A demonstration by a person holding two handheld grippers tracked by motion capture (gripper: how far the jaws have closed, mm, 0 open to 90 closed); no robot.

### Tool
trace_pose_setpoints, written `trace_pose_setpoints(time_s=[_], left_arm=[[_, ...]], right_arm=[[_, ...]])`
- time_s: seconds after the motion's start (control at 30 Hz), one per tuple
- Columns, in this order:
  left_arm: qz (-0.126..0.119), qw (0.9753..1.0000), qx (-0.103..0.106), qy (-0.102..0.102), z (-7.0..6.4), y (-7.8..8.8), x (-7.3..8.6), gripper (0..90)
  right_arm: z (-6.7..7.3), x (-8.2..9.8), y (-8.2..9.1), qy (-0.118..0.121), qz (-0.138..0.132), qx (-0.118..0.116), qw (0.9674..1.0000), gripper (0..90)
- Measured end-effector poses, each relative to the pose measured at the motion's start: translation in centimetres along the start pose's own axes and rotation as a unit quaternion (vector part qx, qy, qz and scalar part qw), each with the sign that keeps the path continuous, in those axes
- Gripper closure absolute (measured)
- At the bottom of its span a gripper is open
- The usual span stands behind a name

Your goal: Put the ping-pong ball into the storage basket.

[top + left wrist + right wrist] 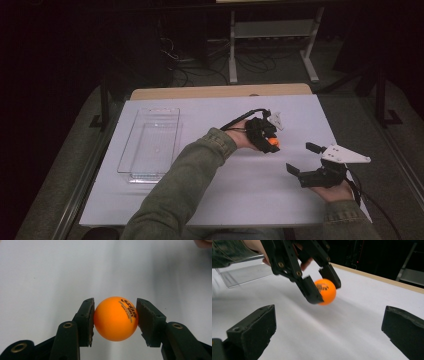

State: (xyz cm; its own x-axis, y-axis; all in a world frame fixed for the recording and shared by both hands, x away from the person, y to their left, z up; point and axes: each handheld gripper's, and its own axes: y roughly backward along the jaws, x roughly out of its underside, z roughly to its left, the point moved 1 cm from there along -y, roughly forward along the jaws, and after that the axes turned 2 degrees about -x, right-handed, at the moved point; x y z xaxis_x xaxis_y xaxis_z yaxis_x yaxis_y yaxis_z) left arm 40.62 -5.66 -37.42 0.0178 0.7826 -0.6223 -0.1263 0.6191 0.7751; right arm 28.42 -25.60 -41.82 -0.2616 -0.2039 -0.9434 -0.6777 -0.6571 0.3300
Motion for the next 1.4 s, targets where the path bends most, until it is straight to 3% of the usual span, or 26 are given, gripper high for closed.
trace_pose_setpoints(time_s=[0.77, 1.03, 1.4], left_arm=[[-0.014, 0.9996, -0.025, -0.003, -0.1, 4.3, -0.2, 50.7], [-0.016, 0.9991, -0.039, -0.003, 0.0, 6.7, 0.3, 50.7], [-0.009, 0.9986, -0.052, 0.0, -0.1, 8.6, 1.1, 50.7]], right_arm=[[0.0, 0.0, -0.1, -0.006, 0.001, 0.003, 1.0, 0.0], [0.0, 0.0, -0.1, -0.005, 0.001, 0.003, 1.0, 0.0], [0.0, 0.0, -0.2, -0.004, 0.005, 0.002, 1.0, 0.0]])
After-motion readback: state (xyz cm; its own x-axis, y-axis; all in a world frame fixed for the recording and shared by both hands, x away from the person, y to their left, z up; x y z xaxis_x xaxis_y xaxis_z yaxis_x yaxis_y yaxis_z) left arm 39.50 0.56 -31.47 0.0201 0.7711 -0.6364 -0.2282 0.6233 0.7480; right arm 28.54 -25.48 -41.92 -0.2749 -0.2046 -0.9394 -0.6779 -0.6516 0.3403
